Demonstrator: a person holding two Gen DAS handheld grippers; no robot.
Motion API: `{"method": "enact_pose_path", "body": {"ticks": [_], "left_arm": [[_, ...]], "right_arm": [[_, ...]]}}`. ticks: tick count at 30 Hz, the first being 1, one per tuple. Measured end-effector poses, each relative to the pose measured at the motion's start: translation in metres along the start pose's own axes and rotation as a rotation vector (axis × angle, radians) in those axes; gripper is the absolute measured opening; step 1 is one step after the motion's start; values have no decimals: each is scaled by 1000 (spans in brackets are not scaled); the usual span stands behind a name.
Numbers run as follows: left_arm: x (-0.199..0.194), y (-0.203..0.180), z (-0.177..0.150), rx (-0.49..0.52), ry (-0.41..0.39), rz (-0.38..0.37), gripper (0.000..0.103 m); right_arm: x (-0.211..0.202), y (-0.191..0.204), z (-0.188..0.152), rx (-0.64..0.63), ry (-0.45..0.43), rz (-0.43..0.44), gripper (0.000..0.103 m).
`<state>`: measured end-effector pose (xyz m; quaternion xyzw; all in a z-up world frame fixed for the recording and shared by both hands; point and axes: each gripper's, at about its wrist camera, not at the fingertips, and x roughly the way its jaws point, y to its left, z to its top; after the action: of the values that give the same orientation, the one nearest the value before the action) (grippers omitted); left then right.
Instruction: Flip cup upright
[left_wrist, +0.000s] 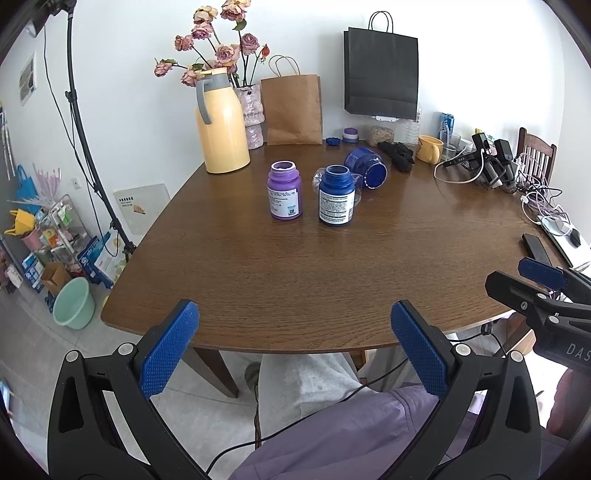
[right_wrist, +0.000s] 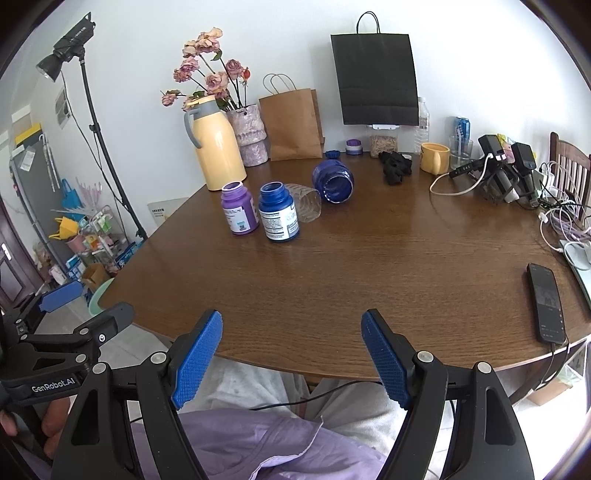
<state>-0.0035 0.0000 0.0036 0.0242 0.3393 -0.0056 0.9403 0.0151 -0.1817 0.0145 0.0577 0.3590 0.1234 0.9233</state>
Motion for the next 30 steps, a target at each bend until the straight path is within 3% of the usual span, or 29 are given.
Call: {"method": "enact_pose_path", "body": {"ticks": [30], "left_arm": [[-1, -3, 1, 11, -8, -4, 103]], "right_arm": [[-3, 1, 0, -13, -17, 8, 81]]}}
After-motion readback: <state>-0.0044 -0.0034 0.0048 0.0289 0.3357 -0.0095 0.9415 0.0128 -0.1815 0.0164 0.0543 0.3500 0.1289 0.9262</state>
